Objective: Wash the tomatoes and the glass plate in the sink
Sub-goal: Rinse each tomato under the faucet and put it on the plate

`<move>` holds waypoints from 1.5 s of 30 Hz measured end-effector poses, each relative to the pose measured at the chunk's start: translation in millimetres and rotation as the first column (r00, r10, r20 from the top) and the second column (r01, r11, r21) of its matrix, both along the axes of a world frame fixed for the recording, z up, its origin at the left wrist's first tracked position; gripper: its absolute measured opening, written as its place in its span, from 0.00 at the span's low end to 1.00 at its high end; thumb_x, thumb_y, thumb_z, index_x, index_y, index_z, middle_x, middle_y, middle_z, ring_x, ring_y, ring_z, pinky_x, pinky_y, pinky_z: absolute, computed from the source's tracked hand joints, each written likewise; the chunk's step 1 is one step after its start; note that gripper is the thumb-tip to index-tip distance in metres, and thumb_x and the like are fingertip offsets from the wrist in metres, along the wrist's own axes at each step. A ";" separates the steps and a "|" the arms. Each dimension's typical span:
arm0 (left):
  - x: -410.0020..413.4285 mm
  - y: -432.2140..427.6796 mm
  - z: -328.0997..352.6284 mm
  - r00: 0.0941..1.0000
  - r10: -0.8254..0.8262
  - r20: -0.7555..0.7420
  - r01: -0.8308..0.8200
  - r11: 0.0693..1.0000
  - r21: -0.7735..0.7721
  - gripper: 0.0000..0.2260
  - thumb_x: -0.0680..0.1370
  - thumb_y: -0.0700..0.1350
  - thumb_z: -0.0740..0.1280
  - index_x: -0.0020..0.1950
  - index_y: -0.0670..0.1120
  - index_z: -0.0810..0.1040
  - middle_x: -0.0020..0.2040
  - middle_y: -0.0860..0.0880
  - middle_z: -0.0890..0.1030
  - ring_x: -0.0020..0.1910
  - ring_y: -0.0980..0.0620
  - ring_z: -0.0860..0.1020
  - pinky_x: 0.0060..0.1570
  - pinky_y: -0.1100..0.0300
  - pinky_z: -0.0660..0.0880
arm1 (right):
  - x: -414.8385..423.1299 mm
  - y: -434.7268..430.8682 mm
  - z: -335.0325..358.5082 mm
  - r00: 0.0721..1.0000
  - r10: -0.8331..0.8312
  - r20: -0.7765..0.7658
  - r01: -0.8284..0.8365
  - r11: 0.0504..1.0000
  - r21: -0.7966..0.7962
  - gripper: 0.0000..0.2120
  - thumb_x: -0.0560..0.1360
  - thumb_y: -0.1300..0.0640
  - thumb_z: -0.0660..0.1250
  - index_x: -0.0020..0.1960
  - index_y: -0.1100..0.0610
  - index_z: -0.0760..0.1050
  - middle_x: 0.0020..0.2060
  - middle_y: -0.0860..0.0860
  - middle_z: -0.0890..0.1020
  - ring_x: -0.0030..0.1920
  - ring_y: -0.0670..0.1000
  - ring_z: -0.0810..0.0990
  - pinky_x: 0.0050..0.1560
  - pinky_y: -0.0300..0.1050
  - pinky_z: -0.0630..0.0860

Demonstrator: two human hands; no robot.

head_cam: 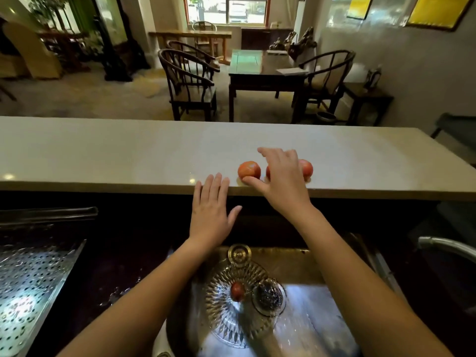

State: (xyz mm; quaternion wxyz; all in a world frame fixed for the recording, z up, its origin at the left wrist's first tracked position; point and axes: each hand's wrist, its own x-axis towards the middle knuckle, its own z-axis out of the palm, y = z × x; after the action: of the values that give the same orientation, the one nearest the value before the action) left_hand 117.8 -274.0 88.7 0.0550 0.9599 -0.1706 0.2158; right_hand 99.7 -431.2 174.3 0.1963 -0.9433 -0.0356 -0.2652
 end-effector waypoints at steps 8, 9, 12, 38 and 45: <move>2.6 7.6 0.1 1.000 -0.026 0.010 0.026 1.000 -0.007 0.30 0.77 0.59 0.57 0.75 0.45 0.59 0.75 0.44 0.63 0.75 0.46 0.58 0.73 0.50 0.46 | 22.2 11.0 -10.1 0.992 -0.076 -0.103 0.053 0.976 -0.213 0.25 0.72 0.45 0.67 0.64 0.55 0.70 0.61 0.52 0.75 0.60 0.54 0.67 0.57 0.48 0.64; 2.7 8.1 -0.3 1.000 -0.026 0.008 0.026 1.000 -0.006 0.30 0.77 0.59 0.57 0.75 0.45 0.59 0.75 0.45 0.62 0.76 0.46 0.58 0.73 0.51 0.45 | 23.5 11.5 -10.2 0.992 -0.082 -0.096 0.060 0.975 -0.212 0.24 0.71 0.47 0.68 0.64 0.55 0.70 0.60 0.52 0.76 0.59 0.54 0.68 0.57 0.48 0.64; 2.5 8.3 0.2 0.999 -0.040 -0.013 0.040 0.998 -0.040 0.30 0.78 0.60 0.55 0.75 0.46 0.58 0.76 0.45 0.61 0.76 0.46 0.56 0.73 0.51 0.44 | 26.2 11.7 -10.0 0.993 -0.068 -0.099 0.049 0.981 -0.190 0.23 0.70 0.50 0.70 0.64 0.53 0.71 0.60 0.52 0.76 0.60 0.54 0.67 0.58 0.48 0.64; -122.8 -198.7 11.4 0.154 -0.958 -0.243 -0.526 0.129 -0.841 0.12 0.81 0.43 0.56 0.61 0.43 0.75 0.61 0.39 0.76 0.58 0.45 0.77 0.46 0.58 0.80 | -173.8 -124.2 -79.1 0.985 -0.125 -0.118 0.153 0.328 0.932 0.13 0.80 0.49 0.54 0.59 0.41 0.74 0.57 0.47 0.78 0.54 0.42 0.79 0.48 0.34 0.76; -139.9 -241.0 -22.5 0.076 -0.948 -0.309 -0.535 0.223 -0.815 0.13 0.82 0.42 0.55 0.64 0.45 0.72 0.67 0.39 0.71 0.64 0.44 0.73 0.51 0.58 0.80 | -182.8 -148.6 -114.9 0.954 -0.260 -0.150 0.151 -0.015 0.988 0.14 0.81 0.51 0.53 0.56 0.44 0.76 0.59 0.54 0.77 0.56 0.49 0.79 0.46 0.38 0.77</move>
State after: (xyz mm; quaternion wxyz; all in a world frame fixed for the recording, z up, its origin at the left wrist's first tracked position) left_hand -22.1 -515.0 66.2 0.7396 0.4985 -0.1372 -0.4309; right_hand -83.0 -579.8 59.4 0.7547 -0.5192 0.2907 -0.2765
